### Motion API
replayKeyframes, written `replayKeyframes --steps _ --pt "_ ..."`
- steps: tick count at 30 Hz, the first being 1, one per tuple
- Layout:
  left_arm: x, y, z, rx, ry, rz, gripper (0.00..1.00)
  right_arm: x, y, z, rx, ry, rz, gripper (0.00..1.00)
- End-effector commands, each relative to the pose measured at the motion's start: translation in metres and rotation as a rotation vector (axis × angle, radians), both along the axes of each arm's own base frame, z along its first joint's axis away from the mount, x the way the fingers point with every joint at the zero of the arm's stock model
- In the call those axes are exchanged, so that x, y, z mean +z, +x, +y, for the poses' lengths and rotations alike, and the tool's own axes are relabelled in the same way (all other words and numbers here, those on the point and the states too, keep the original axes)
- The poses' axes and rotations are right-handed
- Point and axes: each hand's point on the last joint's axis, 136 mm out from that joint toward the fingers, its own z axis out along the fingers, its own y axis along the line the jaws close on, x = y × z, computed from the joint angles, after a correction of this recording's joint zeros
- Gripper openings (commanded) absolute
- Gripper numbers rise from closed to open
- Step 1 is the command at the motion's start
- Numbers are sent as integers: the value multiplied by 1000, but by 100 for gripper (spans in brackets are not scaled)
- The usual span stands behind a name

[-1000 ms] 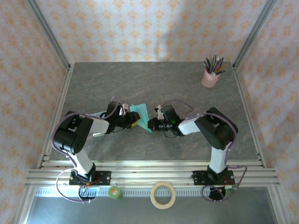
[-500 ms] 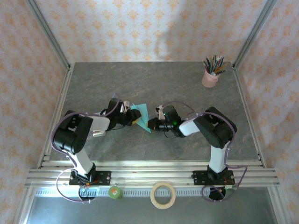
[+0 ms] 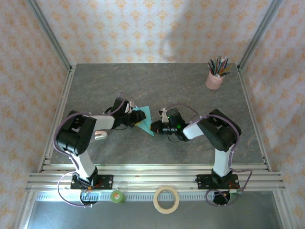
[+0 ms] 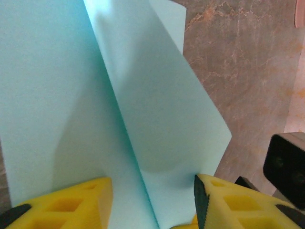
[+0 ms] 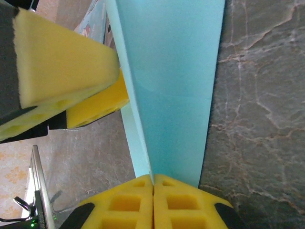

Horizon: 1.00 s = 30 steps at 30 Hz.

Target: Fold a paper plane with a square sheet of paper (pick it up from the middle)

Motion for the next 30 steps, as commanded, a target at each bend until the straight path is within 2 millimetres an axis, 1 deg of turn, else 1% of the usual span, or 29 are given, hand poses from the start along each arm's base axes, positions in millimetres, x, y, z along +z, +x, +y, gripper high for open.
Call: replayKeyframes --steps 1,4,11,17,20,23,26,29,30 --pt "-20 -8 3 -20 92 50 54 -35 -28 -9 32 -65 132 8" --pt "-28 -12 6 -20 137 72 57 -32 -27 -8 33 -60 130 10" --pt "-48 -24 17 -20 234 130 57 -20 -21 -4 24 -40 121 14" --pt "-67 -39 27 -44 332 184 60 -26 -22 -6 4 -60 156 14" --pt "-71 -41 33 -37 361 191 61 -29 -24 -9 -13 -62 175 11" --pt "-67 -39 31 -34 351 180 63 -32 -26 -11 -26 -59 193 9" --pt "-56 -31 25 -28 320 149 65 -34 -27 -11 -30 -53 208 8" --pt "-36 -18 14 -29 267 97 68 -38 -30 -12 -33 -53 231 6" --pt "-26 -12 10 -29 243 70 68 -40 -31 -12 -35 -55 240 6"
